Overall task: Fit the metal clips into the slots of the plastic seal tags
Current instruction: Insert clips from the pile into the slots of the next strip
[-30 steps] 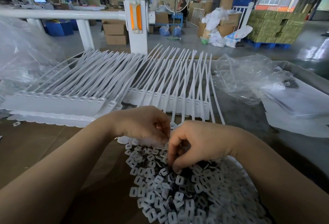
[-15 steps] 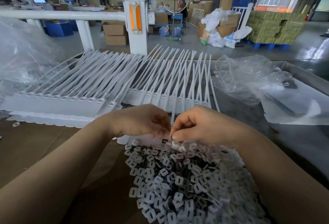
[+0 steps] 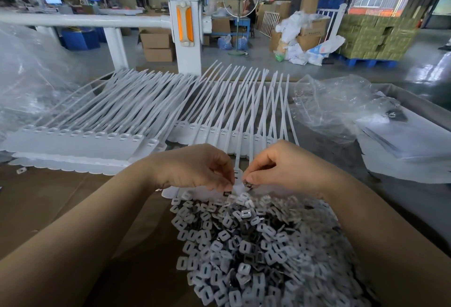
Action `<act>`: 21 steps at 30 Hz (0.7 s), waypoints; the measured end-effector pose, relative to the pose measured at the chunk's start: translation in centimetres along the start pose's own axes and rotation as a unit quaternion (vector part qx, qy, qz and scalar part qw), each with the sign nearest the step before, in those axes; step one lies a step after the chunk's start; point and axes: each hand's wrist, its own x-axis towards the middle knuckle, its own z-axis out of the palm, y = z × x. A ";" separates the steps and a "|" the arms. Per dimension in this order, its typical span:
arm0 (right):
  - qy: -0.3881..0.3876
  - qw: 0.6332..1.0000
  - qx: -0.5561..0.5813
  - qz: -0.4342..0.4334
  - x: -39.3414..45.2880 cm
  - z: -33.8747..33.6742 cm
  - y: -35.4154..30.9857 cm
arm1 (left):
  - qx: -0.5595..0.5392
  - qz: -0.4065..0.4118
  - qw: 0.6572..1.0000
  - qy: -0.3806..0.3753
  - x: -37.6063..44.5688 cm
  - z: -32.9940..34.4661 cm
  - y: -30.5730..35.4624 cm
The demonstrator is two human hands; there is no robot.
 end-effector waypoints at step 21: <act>0.022 0.998 0.045 0.027 0.1 -0.2 -0.2 | 0.005 0.162 0.971 0.177 0.4 1.4 0.6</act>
